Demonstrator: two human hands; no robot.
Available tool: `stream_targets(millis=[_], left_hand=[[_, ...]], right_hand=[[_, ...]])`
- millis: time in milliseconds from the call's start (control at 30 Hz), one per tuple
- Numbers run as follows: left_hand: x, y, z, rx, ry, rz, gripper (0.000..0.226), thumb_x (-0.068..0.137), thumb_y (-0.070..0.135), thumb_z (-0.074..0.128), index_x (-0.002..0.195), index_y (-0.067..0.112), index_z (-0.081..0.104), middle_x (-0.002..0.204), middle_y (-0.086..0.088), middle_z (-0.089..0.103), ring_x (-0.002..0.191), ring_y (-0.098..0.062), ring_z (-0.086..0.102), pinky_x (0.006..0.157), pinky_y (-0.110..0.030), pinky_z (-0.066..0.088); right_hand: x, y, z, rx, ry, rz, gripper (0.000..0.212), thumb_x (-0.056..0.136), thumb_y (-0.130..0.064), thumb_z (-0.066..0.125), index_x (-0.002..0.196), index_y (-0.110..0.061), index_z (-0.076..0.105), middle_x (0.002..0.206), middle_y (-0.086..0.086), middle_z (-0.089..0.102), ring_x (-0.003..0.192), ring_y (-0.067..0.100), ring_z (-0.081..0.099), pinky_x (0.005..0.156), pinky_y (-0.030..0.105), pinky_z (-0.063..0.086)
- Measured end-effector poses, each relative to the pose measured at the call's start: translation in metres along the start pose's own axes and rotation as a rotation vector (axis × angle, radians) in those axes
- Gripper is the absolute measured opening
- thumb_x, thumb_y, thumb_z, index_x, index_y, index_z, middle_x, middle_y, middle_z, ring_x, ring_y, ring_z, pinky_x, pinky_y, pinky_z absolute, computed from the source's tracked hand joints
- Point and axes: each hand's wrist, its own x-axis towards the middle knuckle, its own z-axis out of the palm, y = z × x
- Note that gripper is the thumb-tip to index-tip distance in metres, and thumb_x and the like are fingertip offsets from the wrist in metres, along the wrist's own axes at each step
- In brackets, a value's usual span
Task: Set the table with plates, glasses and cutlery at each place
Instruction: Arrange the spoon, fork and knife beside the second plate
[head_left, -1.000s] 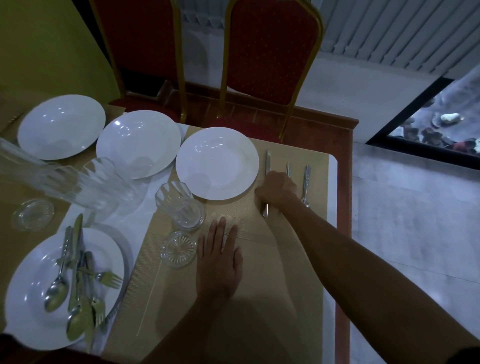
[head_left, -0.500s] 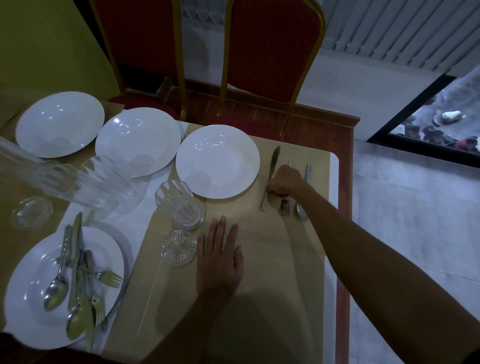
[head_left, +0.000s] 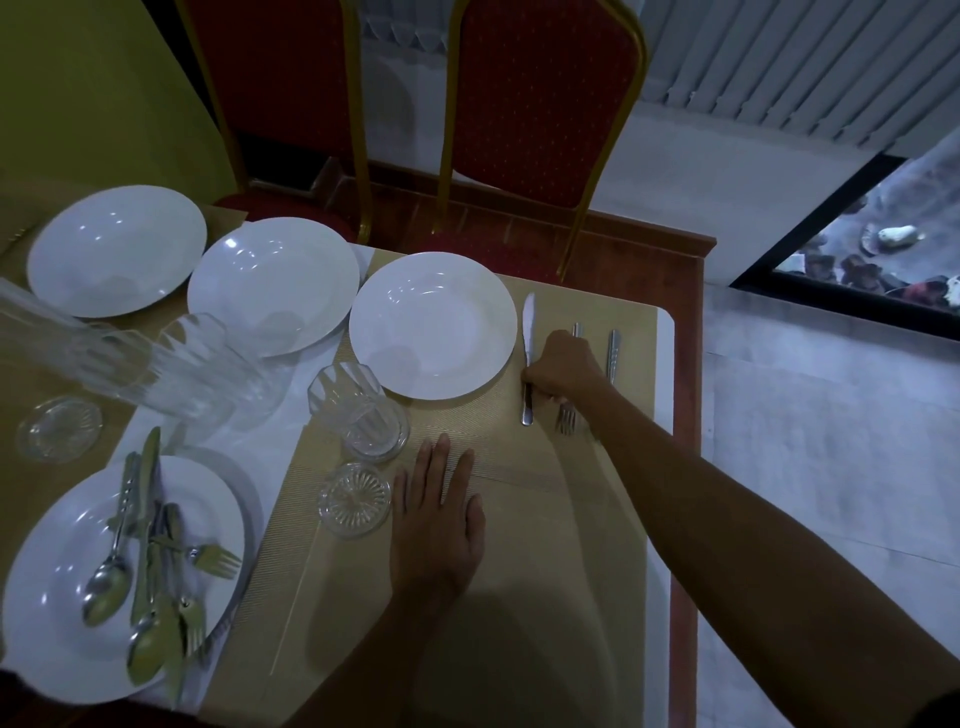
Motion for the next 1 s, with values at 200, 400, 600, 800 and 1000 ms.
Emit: stream_targets(millis=[200, 400, 600, 800, 1000], left_hand=[[0.0, 0.0, -0.001, -0.001, 0.004, 0.004, 0.053, 0.095, 0.036, 0.042, 0.148, 0.027, 0.039, 0.162, -0.001, 0.022, 0.151, -0.019, 0.012, 0.12, -0.048, 0.018], [0.0, 0.0, 0.0, -0.009, 0.006, 0.002, 0.054, 0.095, 0.036, 0.043, 0.148, 0.027, 0.039, 0.162, 0.0, 0.021, 0.151, -0.018, 0.011, 0.119, -0.049, 0.019], [-0.001, -0.001, 0.001, -0.015, 0.018, 0.009, 0.053, 0.095, 0.036, 0.044, 0.148, 0.026, 0.04, 0.161, -0.001, 0.022, 0.151, -0.019, 0.012, 0.118, -0.05, 0.02], [0.0, -0.001, 0.0, -0.012, 0.003, 0.003, 0.054, 0.096, 0.037, 0.041, 0.149, 0.027, 0.038, 0.162, 0.0, 0.02, 0.151, -0.018, 0.01, 0.118, -0.05, 0.02], [-0.003, -0.002, -0.002, 0.002, -0.023, 0.003, 0.053, 0.097, 0.038, 0.038, 0.149, 0.028, 0.036, 0.163, 0.0, 0.018, 0.152, -0.018, 0.008, 0.119, -0.048, 0.017]], right_hand=[[-0.002, -0.003, 0.003, 0.041, 0.011, 0.022, 0.013, 0.082, -0.012, 0.065, 0.083, 0.001, 0.065, 0.081, 0.018, 0.072, 0.07, 0.028, 0.072, 0.071, 0.039, 0.063], [-0.004, -0.004, 0.002, 0.038, 0.022, 0.033, 0.016, 0.081, -0.01, 0.065, 0.068, -0.007, 0.056, 0.075, 0.017, 0.069, 0.058, 0.023, 0.064, 0.069, 0.037, 0.061], [-0.008, -0.002, 0.002, 0.026, 0.034, 0.035, 0.022, 0.084, -0.014, 0.065, 0.066, -0.009, 0.053, 0.066, 0.009, 0.062, 0.052, 0.016, 0.058, 0.059, 0.028, 0.055], [-0.015, -0.004, 0.0, 0.029, 0.013, 0.033, 0.019, 0.087, -0.016, 0.063, 0.071, -0.007, 0.057, 0.071, 0.01, 0.065, 0.059, 0.021, 0.063, 0.07, 0.034, 0.06], [-0.042, -0.004, 0.003, 0.075, 0.032, 0.037, 0.023, 0.086, -0.019, 0.066, 0.067, -0.007, 0.06, 0.061, 0.006, 0.061, 0.051, 0.016, 0.058, 0.056, 0.025, 0.053]])
